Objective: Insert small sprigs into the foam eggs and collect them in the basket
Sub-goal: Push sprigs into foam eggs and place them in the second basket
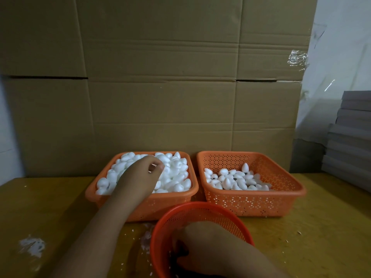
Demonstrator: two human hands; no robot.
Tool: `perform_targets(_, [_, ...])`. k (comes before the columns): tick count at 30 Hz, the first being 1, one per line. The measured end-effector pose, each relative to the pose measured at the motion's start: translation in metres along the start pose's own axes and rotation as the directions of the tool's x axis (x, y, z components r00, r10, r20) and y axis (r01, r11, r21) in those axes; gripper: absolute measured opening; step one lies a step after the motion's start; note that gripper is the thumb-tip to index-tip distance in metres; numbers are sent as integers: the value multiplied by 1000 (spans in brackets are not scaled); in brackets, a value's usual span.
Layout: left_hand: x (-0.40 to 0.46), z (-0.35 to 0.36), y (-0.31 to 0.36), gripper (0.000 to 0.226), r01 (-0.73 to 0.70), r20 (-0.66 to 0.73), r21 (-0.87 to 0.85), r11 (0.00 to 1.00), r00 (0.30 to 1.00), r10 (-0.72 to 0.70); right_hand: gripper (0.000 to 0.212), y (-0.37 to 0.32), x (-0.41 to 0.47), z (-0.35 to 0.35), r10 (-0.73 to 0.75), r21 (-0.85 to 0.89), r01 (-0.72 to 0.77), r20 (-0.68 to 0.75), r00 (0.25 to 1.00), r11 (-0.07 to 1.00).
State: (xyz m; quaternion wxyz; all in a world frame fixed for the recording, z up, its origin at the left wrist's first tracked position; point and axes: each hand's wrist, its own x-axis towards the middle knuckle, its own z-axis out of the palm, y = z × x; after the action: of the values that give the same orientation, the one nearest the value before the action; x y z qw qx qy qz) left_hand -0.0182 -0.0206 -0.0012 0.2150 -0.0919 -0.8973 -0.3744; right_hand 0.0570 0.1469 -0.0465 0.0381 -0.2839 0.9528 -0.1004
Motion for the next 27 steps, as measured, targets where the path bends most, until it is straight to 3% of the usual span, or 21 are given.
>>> perform_targets(4, [-9, -9, 21, 15, 48, 54, -377, 925, 998, -30, 20, 0, 0, 1, -2, -1, 2, -1, 1000, 1000])
perform_targets(8, [-19, -23, 43, 6, 177, 196, -743, 646, 980, -43, 20, -1, 0, 0, -6, -4, 6, 3, 1000, 1000])
perform_targets(12, [-26, -40, 54, 13, 216, 251, -862, 460, 968, 16, 22, -1, -2, 0, -13, -14, 13, -12, 1000, 1000])
perform_targets(14, [-29, -46, 58, 25, 209, 254, -874, 438, 966, 46, 23, -1, -2, 1, -13, -27, 12, -15, 1000, 1000])
perform_targets(19, [-32, -52, 66, 24, 190, 246, -871, 452, 967, 68, 23, -1, -2, 2, -10, -27, 9, -12, 1000, 1000])
perform_targets(27, [-34, -54, 78, 50, 223, 323, -853, 472, 936, 140, 23, 0, 0, 2, -8, -28, 8, 2, 1000, 1000])
